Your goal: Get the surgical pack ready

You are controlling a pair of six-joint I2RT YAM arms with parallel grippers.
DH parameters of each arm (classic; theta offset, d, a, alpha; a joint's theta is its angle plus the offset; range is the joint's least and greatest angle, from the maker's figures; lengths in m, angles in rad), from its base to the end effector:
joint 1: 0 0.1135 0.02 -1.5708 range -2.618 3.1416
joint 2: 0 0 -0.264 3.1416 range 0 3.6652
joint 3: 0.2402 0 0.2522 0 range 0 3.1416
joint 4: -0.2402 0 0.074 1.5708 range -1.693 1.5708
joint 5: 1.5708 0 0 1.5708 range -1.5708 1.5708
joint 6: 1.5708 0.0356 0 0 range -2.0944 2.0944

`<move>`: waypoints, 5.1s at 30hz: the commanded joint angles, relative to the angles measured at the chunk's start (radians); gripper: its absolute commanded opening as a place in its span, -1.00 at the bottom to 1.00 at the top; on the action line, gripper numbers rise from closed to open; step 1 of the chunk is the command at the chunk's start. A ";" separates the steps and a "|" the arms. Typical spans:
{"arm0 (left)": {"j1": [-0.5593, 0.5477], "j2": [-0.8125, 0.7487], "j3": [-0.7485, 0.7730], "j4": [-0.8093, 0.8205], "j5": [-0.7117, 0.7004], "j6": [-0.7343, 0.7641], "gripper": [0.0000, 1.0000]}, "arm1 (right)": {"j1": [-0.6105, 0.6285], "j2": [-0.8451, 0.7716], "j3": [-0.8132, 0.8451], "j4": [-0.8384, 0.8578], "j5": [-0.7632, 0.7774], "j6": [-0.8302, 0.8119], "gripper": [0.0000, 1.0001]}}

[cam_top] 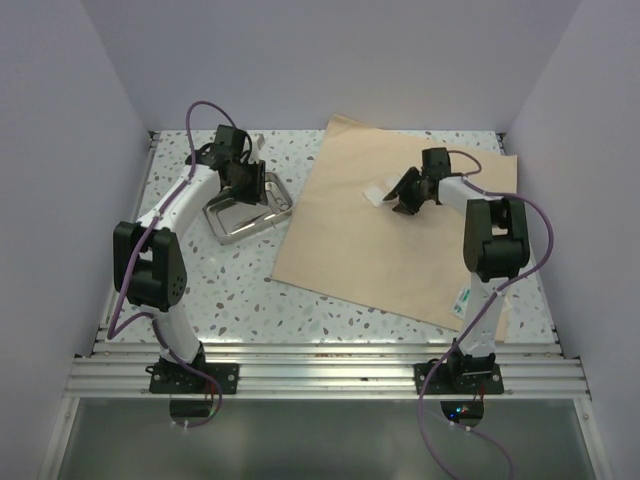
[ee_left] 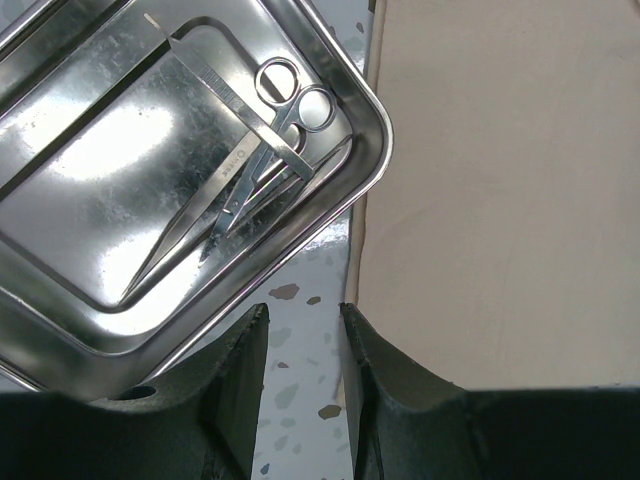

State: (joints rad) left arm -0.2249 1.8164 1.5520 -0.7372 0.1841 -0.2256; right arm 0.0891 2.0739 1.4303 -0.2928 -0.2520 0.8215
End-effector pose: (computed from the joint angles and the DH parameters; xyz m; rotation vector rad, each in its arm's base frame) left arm 0.3837 -0.0945 0.2717 0.0693 2.5983 -0.4036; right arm 0.4410 0.0483 0.1584 0.8299 2.4658 0.6710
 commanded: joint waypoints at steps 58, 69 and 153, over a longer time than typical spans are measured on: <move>-0.159 -0.094 -0.464 1.158 0.420 -1.228 0.23 | 0.185 -0.357 -0.151 0.264 -0.311 0.350 -1.00; -0.185 -0.132 -0.540 1.102 0.371 -1.299 0.25 | 0.228 -0.406 -0.191 0.288 -0.291 0.381 -1.00; 0.193 -0.057 -0.061 0.146 0.087 -0.116 0.21 | -0.138 0.078 0.272 -0.172 -0.050 -0.165 0.11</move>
State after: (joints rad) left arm -0.0322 1.8381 1.5379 -0.6170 0.2131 -0.3225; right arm -0.0399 2.1231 1.6421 -0.5053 -0.3264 0.6804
